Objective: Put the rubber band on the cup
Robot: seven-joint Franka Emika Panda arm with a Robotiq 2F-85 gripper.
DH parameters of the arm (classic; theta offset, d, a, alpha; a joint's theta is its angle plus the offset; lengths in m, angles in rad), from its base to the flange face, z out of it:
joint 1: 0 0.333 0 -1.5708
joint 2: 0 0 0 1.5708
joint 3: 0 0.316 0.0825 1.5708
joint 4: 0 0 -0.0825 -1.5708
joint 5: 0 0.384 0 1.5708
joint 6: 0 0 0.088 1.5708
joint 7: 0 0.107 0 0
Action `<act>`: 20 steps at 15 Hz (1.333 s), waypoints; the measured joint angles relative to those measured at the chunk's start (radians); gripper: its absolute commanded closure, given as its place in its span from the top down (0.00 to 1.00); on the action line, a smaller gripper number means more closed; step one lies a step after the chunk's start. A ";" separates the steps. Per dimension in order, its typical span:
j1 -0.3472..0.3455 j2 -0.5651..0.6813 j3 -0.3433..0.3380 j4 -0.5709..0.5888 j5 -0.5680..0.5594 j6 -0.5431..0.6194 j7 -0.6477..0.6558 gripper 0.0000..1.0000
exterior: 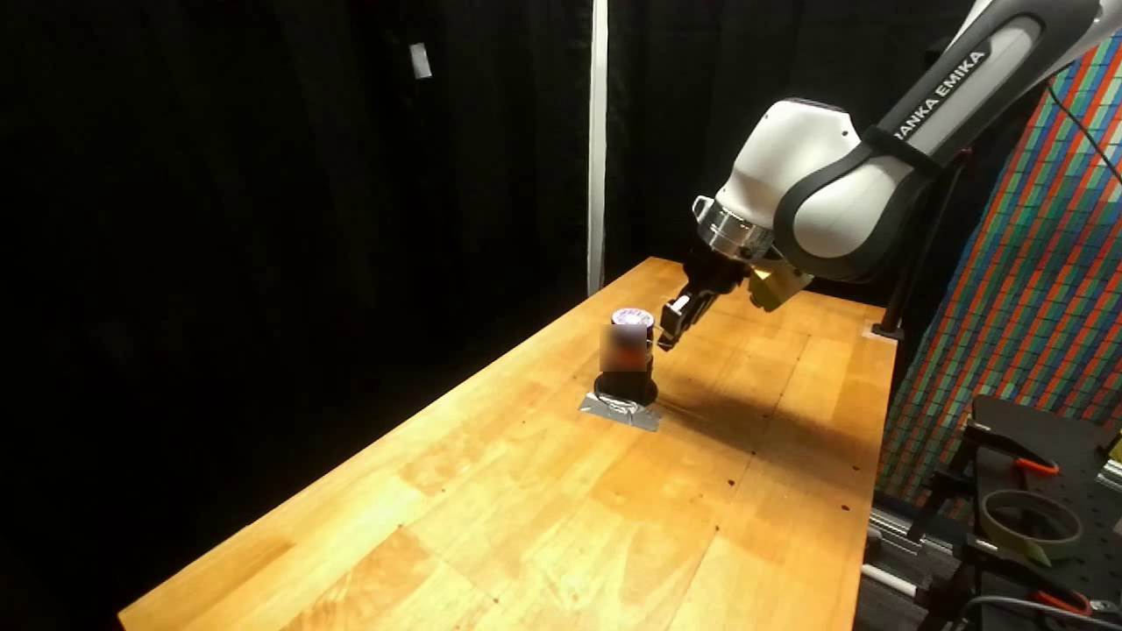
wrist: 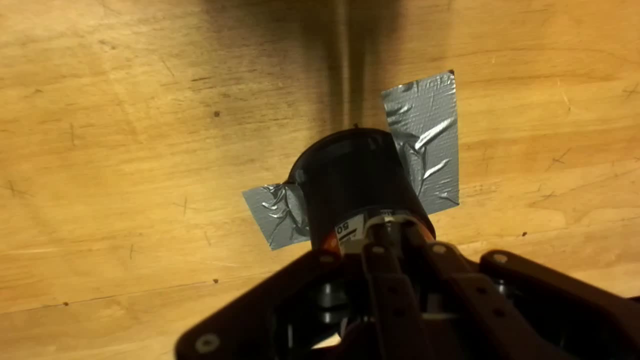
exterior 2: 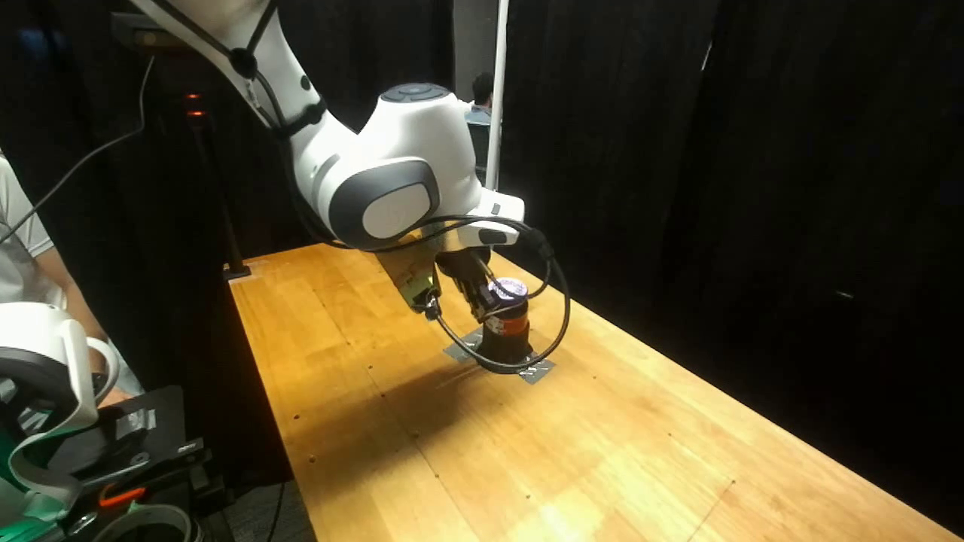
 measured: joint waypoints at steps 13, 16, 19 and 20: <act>-0.116 0.002 0.150 -0.204 0.045 0.555 0.027 0.14; -0.122 0.009 0.143 -0.230 0.018 0.640 0.054 0.14; -0.125 0.018 0.134 -0.249 -0.036 0.710 0.114 0.13; -0.138 0.021 0.142 -0.253 -0.068 0.729 0.141 0.13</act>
